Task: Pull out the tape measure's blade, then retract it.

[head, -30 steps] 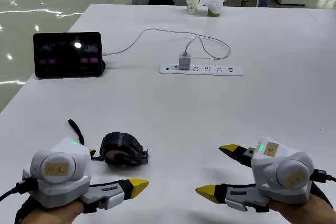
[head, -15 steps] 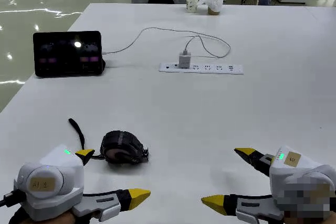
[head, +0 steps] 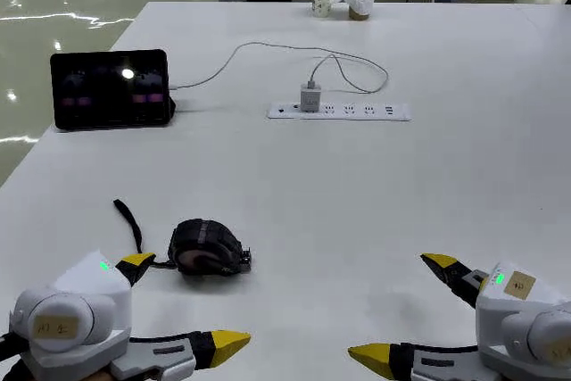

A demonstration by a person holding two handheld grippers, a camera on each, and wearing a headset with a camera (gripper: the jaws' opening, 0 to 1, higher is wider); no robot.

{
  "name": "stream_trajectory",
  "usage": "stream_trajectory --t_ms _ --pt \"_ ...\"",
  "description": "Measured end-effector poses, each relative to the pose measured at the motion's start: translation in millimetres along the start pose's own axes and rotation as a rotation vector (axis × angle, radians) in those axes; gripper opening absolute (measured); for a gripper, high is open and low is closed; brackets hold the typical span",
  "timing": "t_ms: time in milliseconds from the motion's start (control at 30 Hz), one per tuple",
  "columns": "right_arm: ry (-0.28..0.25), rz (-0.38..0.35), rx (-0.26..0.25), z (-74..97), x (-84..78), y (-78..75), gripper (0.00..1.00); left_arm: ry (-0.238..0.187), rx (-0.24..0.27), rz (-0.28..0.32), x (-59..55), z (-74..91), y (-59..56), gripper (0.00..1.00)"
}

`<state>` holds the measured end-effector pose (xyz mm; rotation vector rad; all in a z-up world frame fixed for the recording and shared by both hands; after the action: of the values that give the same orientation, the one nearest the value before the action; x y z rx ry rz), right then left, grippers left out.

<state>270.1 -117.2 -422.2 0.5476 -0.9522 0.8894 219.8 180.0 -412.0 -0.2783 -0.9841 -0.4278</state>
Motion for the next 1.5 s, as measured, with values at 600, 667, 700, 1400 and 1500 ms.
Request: stream_trajectory --t_ms 600,667,700,1400,1500 --pt "-0.027 -0.023 -0.015 12.2 -5.3 5.8 0.99 -0.025 -0.007 -0.033 -3.0 8.3 -3.2 0.99" --pt "-0.025 -0.02 -0.015 13.1 -5.1 6.2 0.99 -0.026 -0.01 -0.032 -3.3 8.7 -3.4 0.99" --pt "-0.027 -0.02 -0.014 13.4 -4.7 6.2 0.99 -0.025 -0.011 -0.033 -3.4 9.0 -3.5 0.99" --pt "-0.028 -0.015 -0.016 16.3 -2.1 2.7 0.99 -0.023 -0.014 -0.02 -3.7 15.7 -1.2 0.99" --pt "-0.028 -0.015 -0.018 16.8 -1.9 2.6 0.99 -0.024 -0.018 -0.015 -3.4 16.0 -0.7 0.99"
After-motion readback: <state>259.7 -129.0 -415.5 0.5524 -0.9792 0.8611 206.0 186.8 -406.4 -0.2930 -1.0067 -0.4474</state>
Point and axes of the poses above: the centre of the closed fingertips' face, and the gripper's own axes: z roughly backward along the fingers, y roughly to its left, x roughly out of its top, the point moved 8 cm from there along z, roughly backward along the fingers, and after that the axes turned 1 degree about y, right-handed, at the moved point
